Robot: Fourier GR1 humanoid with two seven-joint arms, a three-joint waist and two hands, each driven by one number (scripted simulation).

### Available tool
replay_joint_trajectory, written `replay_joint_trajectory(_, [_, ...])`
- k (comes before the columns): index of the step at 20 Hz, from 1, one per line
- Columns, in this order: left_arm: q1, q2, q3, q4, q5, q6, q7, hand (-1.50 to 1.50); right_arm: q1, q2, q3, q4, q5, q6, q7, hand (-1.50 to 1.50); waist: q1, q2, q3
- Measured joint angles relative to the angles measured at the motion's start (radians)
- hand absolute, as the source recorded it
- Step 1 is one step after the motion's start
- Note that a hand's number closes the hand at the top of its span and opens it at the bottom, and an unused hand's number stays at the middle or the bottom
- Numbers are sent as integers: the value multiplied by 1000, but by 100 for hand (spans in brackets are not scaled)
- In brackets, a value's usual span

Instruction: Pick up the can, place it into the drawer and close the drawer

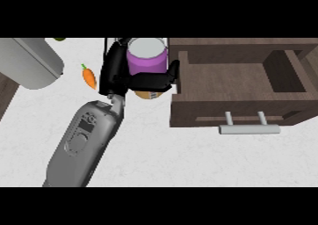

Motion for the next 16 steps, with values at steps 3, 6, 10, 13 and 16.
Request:
replay_joint_trajectory(3, [-116,-2,-4,74,14,41,23,150,-6,6,6,14,9,3,-8,-150,-4,1,0])
replay_joint_trajectory(6, [-219,-3,-2,132,19,63,57,150,-3,9,4,16,18,6,-15,-150,-5,1,0])
replay_joint_trajectory(10, [-341,-3,-35,235,59,126,71,150,-5,0,-7,-5,-5,13,14,-150,-12,2,0])
replay_joint_trajectory(13, [-426,-3,-42,311,90,155,74,150,-8,2,-6,-22,0,8,31,-150,-14,3,0])
replay_joint_trajectory(16, [-504,-3,-54,394,117,181,69,150,-17,-6,-19,4,-8,20,12,-150,-17,4,0])
